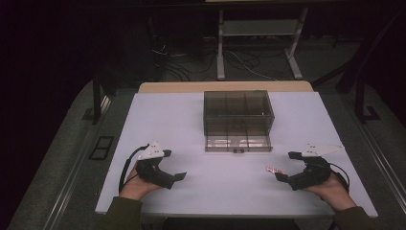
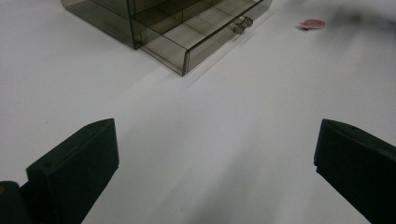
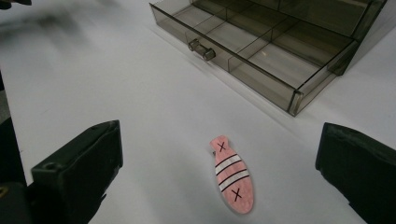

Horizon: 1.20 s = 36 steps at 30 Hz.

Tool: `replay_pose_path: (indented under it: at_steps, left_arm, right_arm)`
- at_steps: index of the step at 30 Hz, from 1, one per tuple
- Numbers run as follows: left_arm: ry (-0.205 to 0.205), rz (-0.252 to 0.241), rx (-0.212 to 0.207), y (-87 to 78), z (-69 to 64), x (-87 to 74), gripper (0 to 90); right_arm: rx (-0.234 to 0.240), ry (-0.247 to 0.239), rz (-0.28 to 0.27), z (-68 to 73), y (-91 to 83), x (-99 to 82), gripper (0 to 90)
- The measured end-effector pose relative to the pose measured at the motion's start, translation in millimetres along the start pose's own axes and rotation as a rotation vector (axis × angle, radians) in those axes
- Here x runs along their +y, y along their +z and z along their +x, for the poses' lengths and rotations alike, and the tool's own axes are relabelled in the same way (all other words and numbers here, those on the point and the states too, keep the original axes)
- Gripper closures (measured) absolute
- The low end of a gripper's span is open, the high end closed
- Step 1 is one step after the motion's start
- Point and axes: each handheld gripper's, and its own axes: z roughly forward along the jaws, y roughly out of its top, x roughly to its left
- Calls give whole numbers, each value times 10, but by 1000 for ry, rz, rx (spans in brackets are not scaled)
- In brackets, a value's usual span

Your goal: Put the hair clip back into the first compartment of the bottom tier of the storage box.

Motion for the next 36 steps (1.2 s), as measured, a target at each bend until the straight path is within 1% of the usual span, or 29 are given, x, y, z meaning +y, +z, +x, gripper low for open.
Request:
replay_pose_path:
  at_steps: [9,16,19,24,31,33,36]
  left_arm:
    - [-1,-4,3,-2,-2,4,0]
    - [7,-1,7,-5,-8,11,0]
    - [9,-1,10,-1,-10,9,0]
    - [1,-3,7,1,-7,4,0]
    - [-12,1,5,6,-5,4,0]
    - [-13,3,6,4,-4,6,0]
    - [-14,5,7,6,-4,5,0]
  right_arm:
    - [6,1,20,-37,52,47,1]
    - [12,-3,20,-51,62,89,1]
    - [18,-12,19,-56,70,123,2]
    - [25,-12,19,-62,89,166,2]
    - [18,-24,13,-79,113,199,2]
    - [25,-14,21,-83,128,214,1]
    - [27,-26,30,-93,167,223,2]
